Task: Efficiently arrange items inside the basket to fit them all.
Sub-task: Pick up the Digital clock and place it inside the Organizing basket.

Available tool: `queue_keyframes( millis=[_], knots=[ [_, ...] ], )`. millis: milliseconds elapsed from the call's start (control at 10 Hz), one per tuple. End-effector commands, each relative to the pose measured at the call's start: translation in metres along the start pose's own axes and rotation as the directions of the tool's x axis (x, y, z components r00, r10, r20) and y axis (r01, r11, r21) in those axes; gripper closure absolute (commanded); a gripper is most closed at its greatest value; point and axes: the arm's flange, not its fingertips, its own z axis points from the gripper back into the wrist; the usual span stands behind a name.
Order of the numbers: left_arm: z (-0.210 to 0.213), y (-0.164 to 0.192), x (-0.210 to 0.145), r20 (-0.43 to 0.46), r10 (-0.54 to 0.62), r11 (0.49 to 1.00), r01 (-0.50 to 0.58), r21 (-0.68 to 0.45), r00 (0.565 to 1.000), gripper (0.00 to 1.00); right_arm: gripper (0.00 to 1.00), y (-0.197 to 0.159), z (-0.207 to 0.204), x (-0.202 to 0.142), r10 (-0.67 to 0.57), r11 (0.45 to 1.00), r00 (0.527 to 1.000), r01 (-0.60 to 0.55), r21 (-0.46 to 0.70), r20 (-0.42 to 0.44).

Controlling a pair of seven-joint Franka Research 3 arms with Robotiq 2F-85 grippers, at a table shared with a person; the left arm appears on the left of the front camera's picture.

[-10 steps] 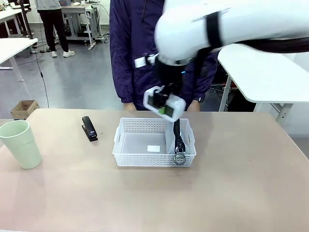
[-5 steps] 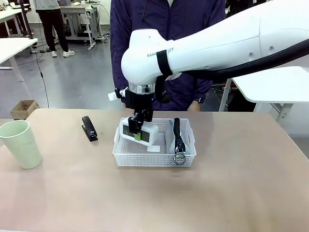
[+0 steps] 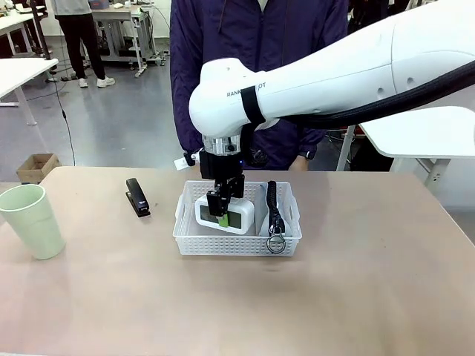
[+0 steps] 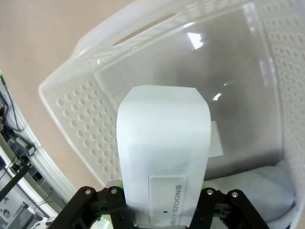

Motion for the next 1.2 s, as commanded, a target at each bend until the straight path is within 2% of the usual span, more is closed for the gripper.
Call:
queue_keyframes(
  millis=[0,200,300,700,1100],
  knots=[
    [0.000,-0.001,0.000,0.017,-0.022,1.000,0.023,-0.019,1.000,0.00,0.48,-0.011,0.003,-0.007,0.020,1.000,0.996,-0.018,-0.022,0.088],
    [0.000,-0.001,0.000,0.017,-0.022,1.000,0.023,-0.019,1.000,0.00,0.48,-0.018,0.002,-0.004,0.059,0.998,0.992,-0.054,-0.044,0.116],
    [0.000,-0.001,0.000,0.017,-0.022,1.000,0.023,-0.019,1.000,0.00,0.48,-0.023,-0.001,-0.004,0.072,0.997,0.988,-0.073,0.004,0.137],
    [0.000,-0.001,0.000,0.017,-0.022,1.000,0.023,-0.019,1.000,0.00,0.48,-0.037,-0.015,0.000,0.087,0.996,0.979,-0.092,0.019,0.187],
    [0.000,-0.001,0.000,0.017,-0.022,1.000,0.023,-0.019,1.000,0.00,0.48,-0.050,-0.023,0.008,0.036,0.998,0.990,-0.042,0.044,0.136]
  ],
)
